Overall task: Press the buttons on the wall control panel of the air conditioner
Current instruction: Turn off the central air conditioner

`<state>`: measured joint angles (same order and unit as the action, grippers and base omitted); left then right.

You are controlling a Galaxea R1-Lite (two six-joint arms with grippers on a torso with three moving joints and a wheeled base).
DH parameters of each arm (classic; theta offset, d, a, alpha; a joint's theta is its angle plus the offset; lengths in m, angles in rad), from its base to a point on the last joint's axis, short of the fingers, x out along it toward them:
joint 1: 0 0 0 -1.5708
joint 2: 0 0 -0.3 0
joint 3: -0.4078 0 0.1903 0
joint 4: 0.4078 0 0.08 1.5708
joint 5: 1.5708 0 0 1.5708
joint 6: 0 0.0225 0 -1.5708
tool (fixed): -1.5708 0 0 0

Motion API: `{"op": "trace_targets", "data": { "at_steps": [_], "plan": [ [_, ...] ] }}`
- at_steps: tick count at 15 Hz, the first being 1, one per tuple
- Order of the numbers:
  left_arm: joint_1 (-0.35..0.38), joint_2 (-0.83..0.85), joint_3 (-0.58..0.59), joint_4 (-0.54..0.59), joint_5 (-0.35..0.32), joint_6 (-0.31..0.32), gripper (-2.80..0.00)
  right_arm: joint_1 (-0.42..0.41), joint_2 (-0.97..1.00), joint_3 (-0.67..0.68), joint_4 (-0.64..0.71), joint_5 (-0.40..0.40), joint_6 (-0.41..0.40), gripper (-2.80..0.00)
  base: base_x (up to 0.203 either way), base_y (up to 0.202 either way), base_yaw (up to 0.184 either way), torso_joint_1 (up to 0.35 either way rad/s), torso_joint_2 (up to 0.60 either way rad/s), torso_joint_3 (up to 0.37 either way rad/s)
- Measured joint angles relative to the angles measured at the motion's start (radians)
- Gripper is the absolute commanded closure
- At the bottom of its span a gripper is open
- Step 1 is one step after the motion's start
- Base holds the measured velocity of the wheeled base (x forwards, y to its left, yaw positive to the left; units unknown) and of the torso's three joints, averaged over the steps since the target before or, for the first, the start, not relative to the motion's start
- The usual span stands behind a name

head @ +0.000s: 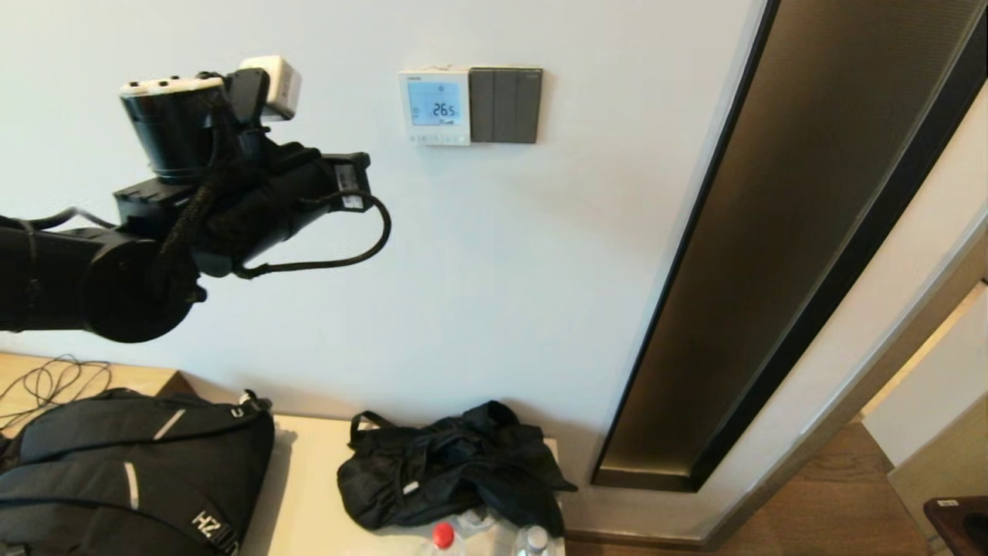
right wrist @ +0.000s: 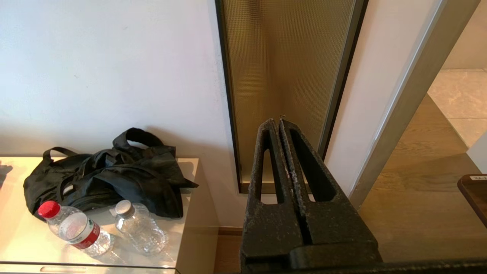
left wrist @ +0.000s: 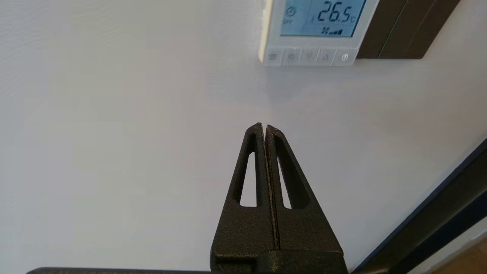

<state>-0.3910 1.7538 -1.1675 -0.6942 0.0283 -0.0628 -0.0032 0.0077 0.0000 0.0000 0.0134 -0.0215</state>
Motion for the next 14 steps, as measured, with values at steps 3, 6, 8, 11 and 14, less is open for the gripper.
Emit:
{"op": "trace_targets", "data": {
  "at_steps": [3, 6, 8, 11, 14],
  "plan": [
    [0.047, -0.142, 0.206, -0.051, -0.003, -0.002, 0.0, 0.0, 0.0, 0.0, 0.0, 0.0, 0.0, 0.0, 0.0, 0.0, 0.0, 0.0, 0.0, 0.0],
    [0.108, -0.295, 0.383, -0.088, -0.017, -0.004, 0.0, 0.0, 0.0, 0.0, 0.0, 0.0, 0.0, 0.0, 0.0, 0.0, 0.0, 0.0, 0.0, 0.0],
    [0.154, -0.401, 0.482, -0.088, -0.027, -0.004, 0.0, 0.0, 0.0, 0.0, 0.0, 0.0, -0.001, 0.0, 0.0, 0.0, 0.0, 0.0, 0.0, 0.0],
    [0.204, -0.545, 0.612, -0.079, -0.03, -0.004, 0.0, 0.0, 0.0, 0.0, 0.0, 0.0, 0.0, 0.0, 0.0, 0.0, 0.0, 0.0, 0.0, 0.0],
    [0.242, -0.683, 0.744, -0.063, -0.029, -0.004, 0.0, 0.0, 0.0, 0.0, 0.0, 0.0, 0.0, 0.0, 0.0, 0.0, 0.0, 0.0, 0.0, 0.0]
  ]
}}
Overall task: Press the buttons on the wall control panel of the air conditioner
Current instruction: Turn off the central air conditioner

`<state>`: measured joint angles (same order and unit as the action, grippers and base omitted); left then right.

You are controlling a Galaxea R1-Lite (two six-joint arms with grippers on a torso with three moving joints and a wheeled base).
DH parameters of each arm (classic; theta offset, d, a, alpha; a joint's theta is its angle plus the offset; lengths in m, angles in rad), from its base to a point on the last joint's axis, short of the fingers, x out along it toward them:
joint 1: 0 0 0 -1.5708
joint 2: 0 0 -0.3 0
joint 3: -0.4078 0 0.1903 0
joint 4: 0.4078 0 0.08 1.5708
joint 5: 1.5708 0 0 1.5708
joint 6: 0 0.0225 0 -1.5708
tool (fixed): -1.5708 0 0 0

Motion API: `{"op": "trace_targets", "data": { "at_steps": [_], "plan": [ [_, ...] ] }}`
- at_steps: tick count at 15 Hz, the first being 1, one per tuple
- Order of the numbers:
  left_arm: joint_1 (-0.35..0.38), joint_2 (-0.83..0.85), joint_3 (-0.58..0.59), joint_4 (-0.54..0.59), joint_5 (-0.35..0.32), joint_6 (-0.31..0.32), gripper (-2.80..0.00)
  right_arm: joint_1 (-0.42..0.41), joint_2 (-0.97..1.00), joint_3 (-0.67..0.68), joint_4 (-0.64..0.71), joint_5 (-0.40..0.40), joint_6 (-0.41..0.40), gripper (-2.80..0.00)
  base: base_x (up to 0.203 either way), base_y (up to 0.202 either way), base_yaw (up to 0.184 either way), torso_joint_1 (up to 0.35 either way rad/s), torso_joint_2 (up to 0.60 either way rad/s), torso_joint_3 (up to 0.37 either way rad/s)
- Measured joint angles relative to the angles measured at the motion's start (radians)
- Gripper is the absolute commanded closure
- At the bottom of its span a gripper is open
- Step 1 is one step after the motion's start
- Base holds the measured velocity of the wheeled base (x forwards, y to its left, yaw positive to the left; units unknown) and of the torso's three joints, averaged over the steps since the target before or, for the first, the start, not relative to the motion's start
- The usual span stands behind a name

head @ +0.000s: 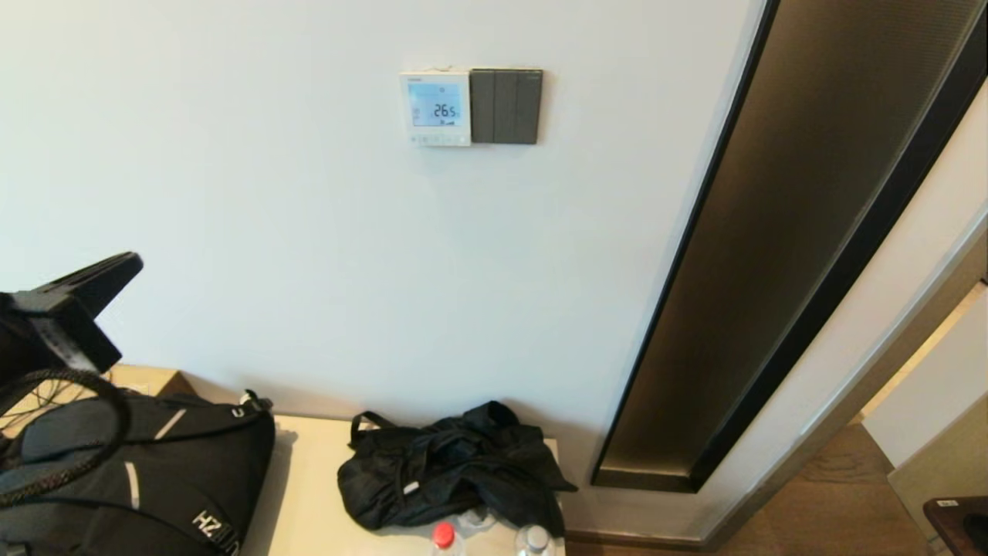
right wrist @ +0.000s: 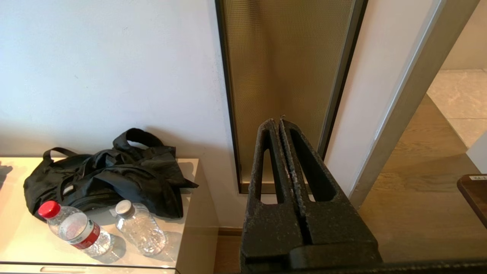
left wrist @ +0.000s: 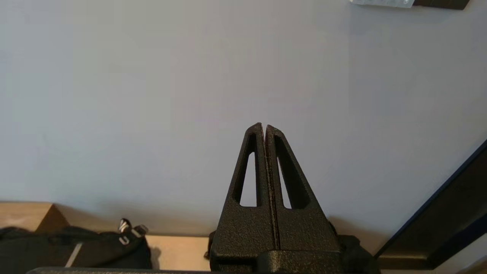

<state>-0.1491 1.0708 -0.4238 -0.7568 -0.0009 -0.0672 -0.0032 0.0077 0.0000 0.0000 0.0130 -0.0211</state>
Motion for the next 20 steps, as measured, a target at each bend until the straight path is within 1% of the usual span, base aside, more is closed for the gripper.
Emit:
{"op": "trace_targets", "data": {
  "at_steps": [3, 5, 7, 9, 10, 11, 12, 13, 16, 18, 20],
  "plan": [
    [0.032, -0.128, 0.101, 0.036, 0.006, -0.001, 0.0, 0.0, 0.0, 0.0, 0.0, 0.0, 0.0, 0.0, 0.0, 0.0, 0.0, 0.0, 0.0, 0.0],
    [0.041, -0.228, 0.141, 0.109, 0.012, -0.001, 0.0, 0.0, 0.0, 0.0, 0.0, 0.0, 0.0, 0.0, 0.0, 0.0, 0.0, 0.0, 0.0, 0.0],
    [0.044, -0.351, 0.167, 0.238, 0.012, -0.002, 0.0, 0.0, 0.0, 0.0, 0.0, -0.001, 0.0, 0.0, 0.0, 0.0, 0.0, 0.0, 0.0, 0.0],
    [0.046, -0.477, 0.18, 0.409, 0.018, -0.004, 0.0, 0.0, 0.0, 0.0, 0.0, -0.001, 0.0, 0.0, 0.0, 0.0, 0.0, 0.0, 0.0, 0.0],
    [0.048, -0.533, 0.184, 0.495, 0.036, -0.004, 0.0, 0.0, 0.0, 0.0, 0.0, -0.001, 0.0, 0.0, 0.0, 0.0, 0.0, 0.0, 0.0, 0.0],
    [0.056, -0.576, 0.19, 0.562, 0.076, -0.004, 0.0, 0.0, 0.0, 0.0, 0.0, -0.001, 0.0, 0.0, 0.0, 0.0, 0.0, 0.0, 0.0, 0.0],
    [0.073, -0.608, 0.195, 0.602, 0.114, -0.002, 0.0, 0.0, 0.0, 0.0, 0.0, -0.001, 0.0, 0.0, 0.0, 0.0, 0.0, 0.0, 0.0, 0.0],
    [0.099, -0.632, 0.2, 0.608, 0.126, 0.002, 0.0, 0.0, 0.0, 0.0, 0.0, 0.0, 0.0, 0.0, 0.0, 0.0, 0.0, 0.0, 0.0, 0.0],
    [0.169, -0.681, 0.252, 0.61, 0.124, 0.027, 0.0, -0.002, 0.0, 0.0, 0.0, 0.0, 0.0, 0.0, 0.0, 0.0, 0.0, 0.0, 0.0, 0.0],
    [0.18, -0.705, 0.296, 0.606, 0.115, 0.031, 0.0, -0.002, 0.0, 0.0, 0.0, 0.0, 0.0, 0.0, 0.0, 0.0, 0.0, 0.0, 0.0, 0.0],
    [0.183, -0.737, 0.335, 0.605, 0.085, 0.037, 0.0, -0.001, 0.0, 0.0, 0.0, 0.0, 0.0, 0.0, 0.0, 0.0, 0.0, 0.0, 0.0, 0.0]
  ]
}}
